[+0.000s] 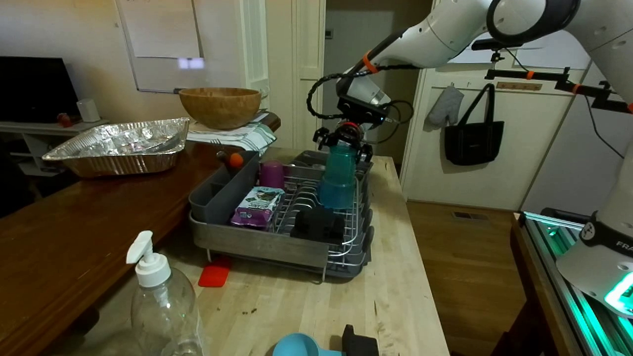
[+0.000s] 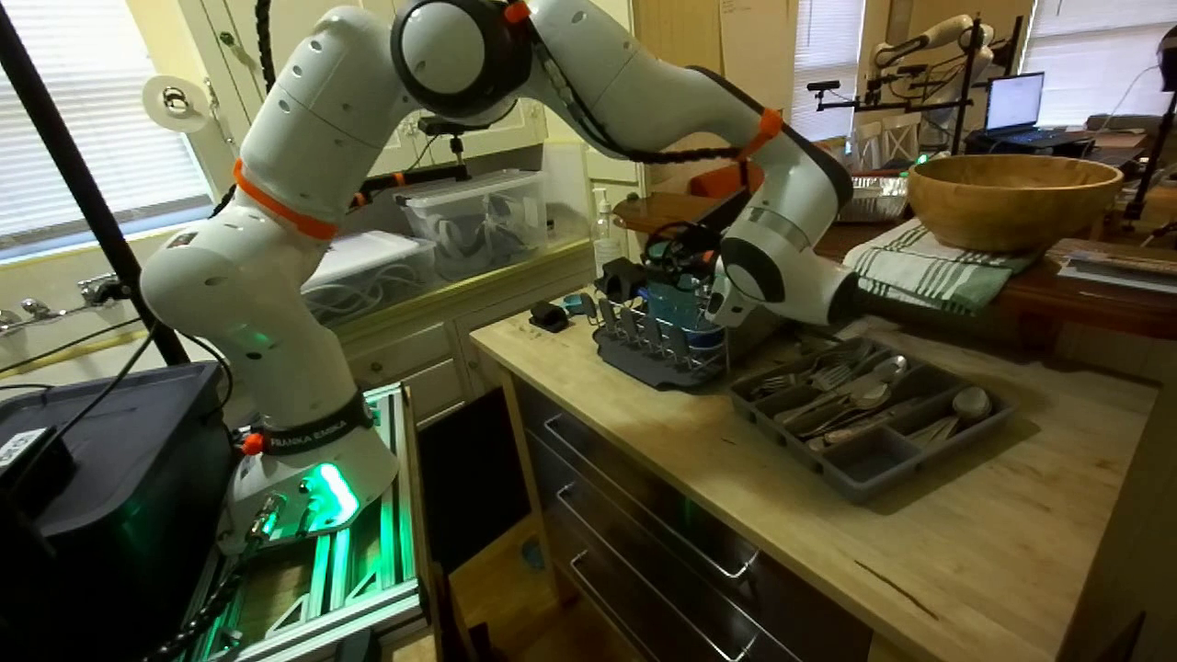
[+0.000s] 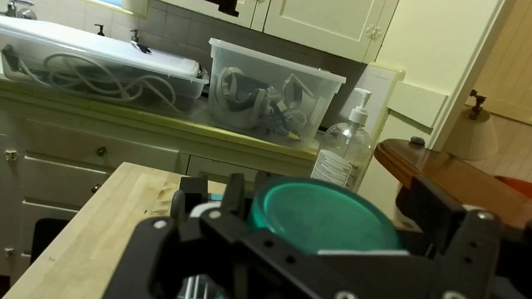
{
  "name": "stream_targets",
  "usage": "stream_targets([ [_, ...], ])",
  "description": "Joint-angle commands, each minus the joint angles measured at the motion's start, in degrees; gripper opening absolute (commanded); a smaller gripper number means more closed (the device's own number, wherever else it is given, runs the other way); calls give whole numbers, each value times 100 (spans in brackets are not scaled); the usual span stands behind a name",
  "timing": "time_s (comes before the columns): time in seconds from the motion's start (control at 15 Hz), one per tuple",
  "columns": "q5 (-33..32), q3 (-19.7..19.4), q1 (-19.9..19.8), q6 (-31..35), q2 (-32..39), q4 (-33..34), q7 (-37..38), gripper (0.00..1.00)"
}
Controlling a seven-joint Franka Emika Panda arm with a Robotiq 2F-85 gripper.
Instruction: Put the blue cup into the dishwasher
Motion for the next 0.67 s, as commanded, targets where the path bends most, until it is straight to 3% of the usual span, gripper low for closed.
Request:
stream_targets([
  [0.0, -36, -183, 618, 1197, -1425, -1378, -50, 100],
  [0.2, 182, -134, 1135, 2411, -2377, -2180, 50, 100],
  [0.6, 362, -649, 3018, 4974, -4070, -3329, 523, 100],
])
